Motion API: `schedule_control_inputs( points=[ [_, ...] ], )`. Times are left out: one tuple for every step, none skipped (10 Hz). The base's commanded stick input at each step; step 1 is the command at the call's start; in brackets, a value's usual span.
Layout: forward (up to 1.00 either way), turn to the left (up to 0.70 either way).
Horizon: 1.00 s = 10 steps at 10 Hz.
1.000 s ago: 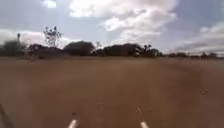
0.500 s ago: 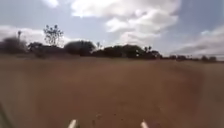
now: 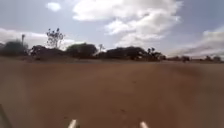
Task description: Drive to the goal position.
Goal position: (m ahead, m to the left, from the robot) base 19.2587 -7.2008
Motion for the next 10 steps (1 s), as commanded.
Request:
schedule_control_inputs(
  points=[
    [0.7,0.0],
    [0.7,0.0],
    [0.7,0.0],
    [0.7,0.0],
    [0.7,0.0],
    [0.7,0.0],
    [0.7,0.0],
    [0.7,0.0],
    [0.7,0.0],
    [0.7,0.0]
  ],
)
